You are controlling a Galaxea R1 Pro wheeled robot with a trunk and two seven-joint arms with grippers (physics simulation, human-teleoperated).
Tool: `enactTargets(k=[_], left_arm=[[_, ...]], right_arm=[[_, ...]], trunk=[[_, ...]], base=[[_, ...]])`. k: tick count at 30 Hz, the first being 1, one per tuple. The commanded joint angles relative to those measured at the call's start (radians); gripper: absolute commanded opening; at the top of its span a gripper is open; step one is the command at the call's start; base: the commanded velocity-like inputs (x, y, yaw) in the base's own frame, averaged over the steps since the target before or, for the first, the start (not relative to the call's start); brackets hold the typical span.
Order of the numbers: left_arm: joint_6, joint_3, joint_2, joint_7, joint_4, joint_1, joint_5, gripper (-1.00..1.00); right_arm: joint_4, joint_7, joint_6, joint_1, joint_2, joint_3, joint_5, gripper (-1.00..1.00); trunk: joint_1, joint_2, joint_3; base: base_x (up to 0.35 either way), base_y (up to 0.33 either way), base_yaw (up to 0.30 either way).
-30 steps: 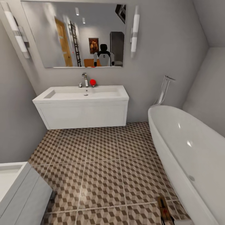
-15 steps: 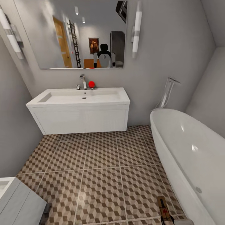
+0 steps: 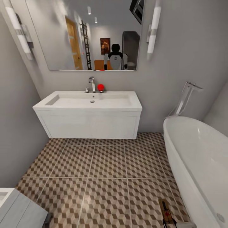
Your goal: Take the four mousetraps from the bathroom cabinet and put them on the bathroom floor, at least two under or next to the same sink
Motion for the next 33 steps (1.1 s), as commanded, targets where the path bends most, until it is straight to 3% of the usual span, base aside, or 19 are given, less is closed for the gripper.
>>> enactTargets(k=[1,21,33], left_arm=[[-0.002,-0.009,0.0,0.005,0.0,0.0,0.005,-1.0],[-0.002,-0.009,0.0,0.005,0.0,0.0,0.005,-1.0],[-0.002,-0.009,0.0,0.005,0.0,0.0,0.005,-1.0]], right_arm=[[0.0,-0.003,-0.002,0.0,0.0,0.0,0.005,-1.0],[0.0,-0.003,-0.002,0.0,0.0,0.0,0.005,-1.0],[0.0,-0.003,-0.002,0.0,0.0,0.0,0.005,-1.0]], trunk=[[0.0,0.0,-0.001],[0.0,0.0,-0.001],[0.0,0.0,-0.001]], base=[[0.267,-0.002,0.008],[0.26,0.0,0.001],[0.028,0.0,0.0]])
